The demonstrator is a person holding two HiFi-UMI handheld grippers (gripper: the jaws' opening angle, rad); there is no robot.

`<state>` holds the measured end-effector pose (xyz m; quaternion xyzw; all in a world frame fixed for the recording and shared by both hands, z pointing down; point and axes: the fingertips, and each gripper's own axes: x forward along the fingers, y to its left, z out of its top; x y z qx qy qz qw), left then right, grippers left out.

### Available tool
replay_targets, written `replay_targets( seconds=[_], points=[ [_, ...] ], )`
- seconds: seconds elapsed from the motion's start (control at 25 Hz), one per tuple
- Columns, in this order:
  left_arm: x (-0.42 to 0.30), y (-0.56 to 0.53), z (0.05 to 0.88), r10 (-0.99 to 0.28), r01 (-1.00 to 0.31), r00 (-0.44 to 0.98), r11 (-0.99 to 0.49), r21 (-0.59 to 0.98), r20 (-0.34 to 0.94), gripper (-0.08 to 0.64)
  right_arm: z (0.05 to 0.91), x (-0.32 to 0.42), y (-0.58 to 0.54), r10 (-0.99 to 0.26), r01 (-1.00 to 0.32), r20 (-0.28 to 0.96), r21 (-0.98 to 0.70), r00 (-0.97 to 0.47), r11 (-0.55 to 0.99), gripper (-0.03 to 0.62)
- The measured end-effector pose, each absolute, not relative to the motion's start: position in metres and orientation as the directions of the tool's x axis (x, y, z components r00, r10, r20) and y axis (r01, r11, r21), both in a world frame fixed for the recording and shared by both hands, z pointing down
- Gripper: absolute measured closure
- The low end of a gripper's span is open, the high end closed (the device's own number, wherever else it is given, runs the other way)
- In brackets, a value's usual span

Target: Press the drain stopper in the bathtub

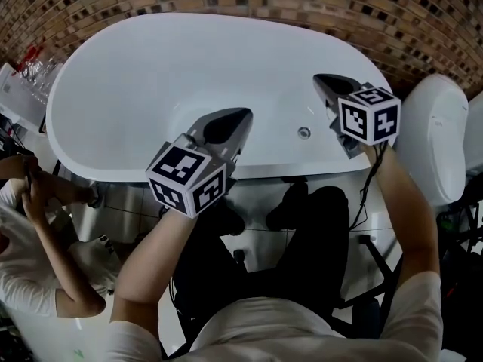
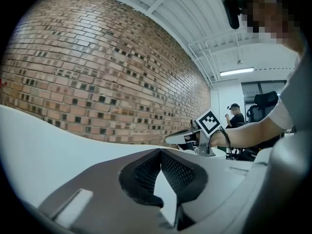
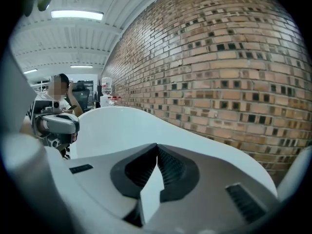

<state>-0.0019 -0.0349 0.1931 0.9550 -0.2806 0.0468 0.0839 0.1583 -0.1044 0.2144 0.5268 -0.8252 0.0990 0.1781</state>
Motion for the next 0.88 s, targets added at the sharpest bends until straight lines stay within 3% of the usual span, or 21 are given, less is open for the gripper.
replay_targets(
  seconds=[0.88],
  points=[
    [0.018,-0.117,0.239,-0.553,-0.577,0.814,-0.804,0.141,0.176,0.557,0.254,0.171,-0.213,-0.819,-0.921,0.467,0.026,-0.332,0.389,0.577]
  ],
)
